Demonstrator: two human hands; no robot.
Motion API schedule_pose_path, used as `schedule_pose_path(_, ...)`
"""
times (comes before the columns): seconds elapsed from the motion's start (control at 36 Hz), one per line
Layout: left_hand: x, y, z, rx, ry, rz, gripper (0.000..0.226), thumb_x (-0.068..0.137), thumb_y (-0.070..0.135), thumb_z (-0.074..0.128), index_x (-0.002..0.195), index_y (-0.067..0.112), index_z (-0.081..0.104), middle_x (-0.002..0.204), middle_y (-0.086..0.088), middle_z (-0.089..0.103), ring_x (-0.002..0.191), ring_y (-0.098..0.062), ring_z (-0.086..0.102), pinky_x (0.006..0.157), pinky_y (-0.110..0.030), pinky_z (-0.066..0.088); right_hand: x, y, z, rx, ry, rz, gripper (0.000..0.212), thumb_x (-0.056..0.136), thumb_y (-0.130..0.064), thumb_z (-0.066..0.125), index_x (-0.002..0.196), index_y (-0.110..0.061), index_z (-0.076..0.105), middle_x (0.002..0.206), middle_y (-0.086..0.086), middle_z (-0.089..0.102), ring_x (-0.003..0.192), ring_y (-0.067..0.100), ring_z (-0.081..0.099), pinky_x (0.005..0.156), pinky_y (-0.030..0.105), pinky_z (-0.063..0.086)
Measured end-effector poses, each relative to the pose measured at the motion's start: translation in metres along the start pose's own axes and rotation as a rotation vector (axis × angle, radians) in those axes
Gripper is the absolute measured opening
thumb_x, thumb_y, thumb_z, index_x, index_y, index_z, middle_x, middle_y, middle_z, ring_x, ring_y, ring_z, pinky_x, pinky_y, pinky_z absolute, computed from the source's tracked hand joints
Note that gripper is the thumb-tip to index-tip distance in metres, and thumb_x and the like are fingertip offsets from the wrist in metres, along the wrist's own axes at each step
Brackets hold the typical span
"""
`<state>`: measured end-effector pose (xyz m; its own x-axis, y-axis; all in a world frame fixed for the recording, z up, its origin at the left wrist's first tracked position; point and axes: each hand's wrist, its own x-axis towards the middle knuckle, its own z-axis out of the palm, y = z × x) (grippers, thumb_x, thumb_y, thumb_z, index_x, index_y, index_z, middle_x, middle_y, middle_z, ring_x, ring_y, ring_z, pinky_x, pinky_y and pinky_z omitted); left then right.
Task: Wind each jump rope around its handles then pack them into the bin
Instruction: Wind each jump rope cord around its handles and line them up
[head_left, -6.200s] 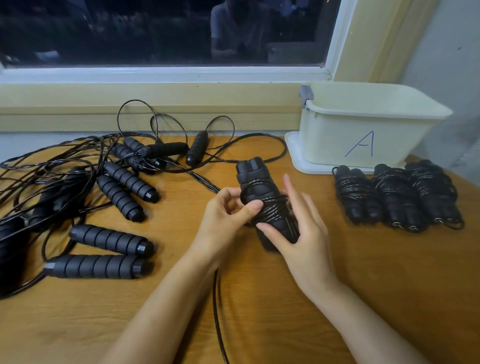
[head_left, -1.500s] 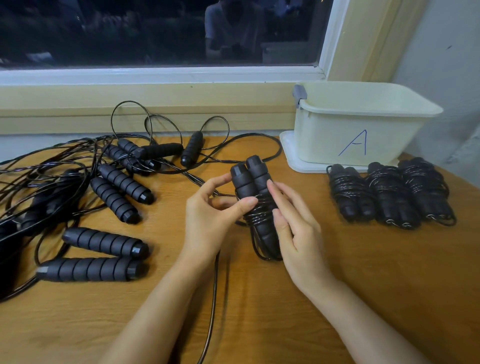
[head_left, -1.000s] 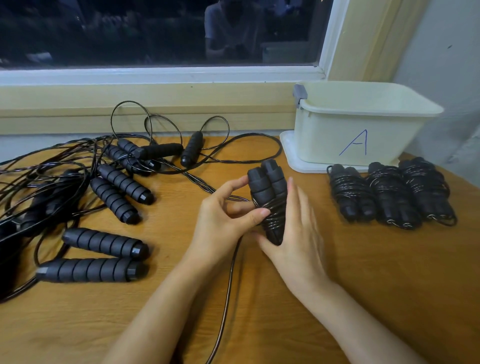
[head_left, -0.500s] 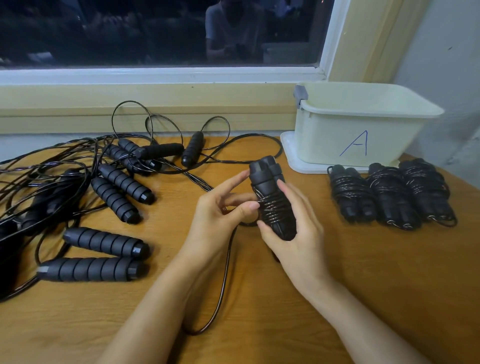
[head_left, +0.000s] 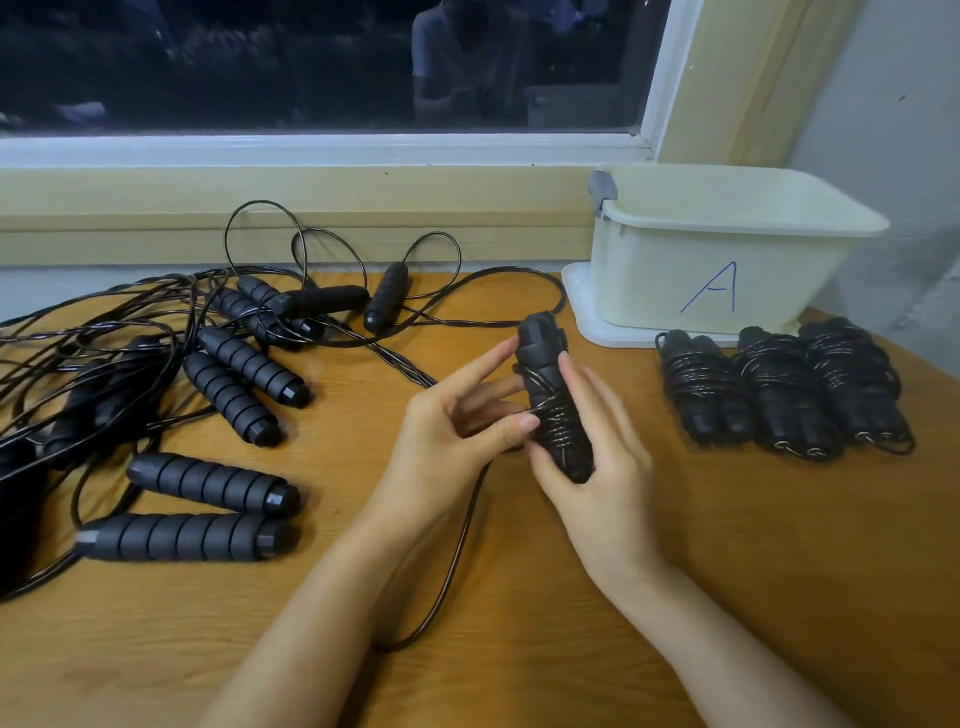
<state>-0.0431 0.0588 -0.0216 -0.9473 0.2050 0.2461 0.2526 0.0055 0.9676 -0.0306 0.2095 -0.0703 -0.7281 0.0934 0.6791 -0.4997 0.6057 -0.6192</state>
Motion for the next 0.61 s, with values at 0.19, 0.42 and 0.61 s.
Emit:
schedule_pose_path(0.19,0.004,-0.004,-0.007,0.018,0.071,0.010,0.056,0.080,0.002,0.069,0.132,0.017,0.054,0.108,-0.001,0.073,0.090,-0.008,0.071,0.075,-0.019,0.055,0.000,-0.006,0.001,0.182,-0.010,0.057,0.069,0.082,-0.013,0.073,0.147,-0.014,0.047,0.141,0.005,0.054,0.130,0.016,0.053,0.104,0.026,0.047)
schedule_pose_path(0.42,0.004,-0.007,-0.009,-0.063,0.040,-0.091,0.077,0.074,0.014,0.072,0.145,0.022,0.045,0.130,0.002,0.062,0.106,-0.007,0.067,0.079,-0.020,0.054,-0.001,-0.007,-0.001,0.262,-0.059,0.077,0.070,0.084,-0.013,0.072,0.149,-0.013,0.044,0.137,0.006,0.057,0.128,0.019,0.055,0.103,0.040,0.049)
schedule_pose_path(0.61,0.004,-0.006,-0.008,-0.093,0.008,-0.103,0.073,0.077,0.012,0.066,0.145,0.019,0.041,0.116,-0.004,0.071,0.109,-0.010,0.067,0.081,-0.018,0.053,0.001,-0.011,-0.004,0.305,-0.158,0.097,0.067,0.090,-0.018,0.066,0.151,-0.015,0.038,0.146,0.001,0.047,0.136,0.007,0.045,0.107,0.018,0.040)
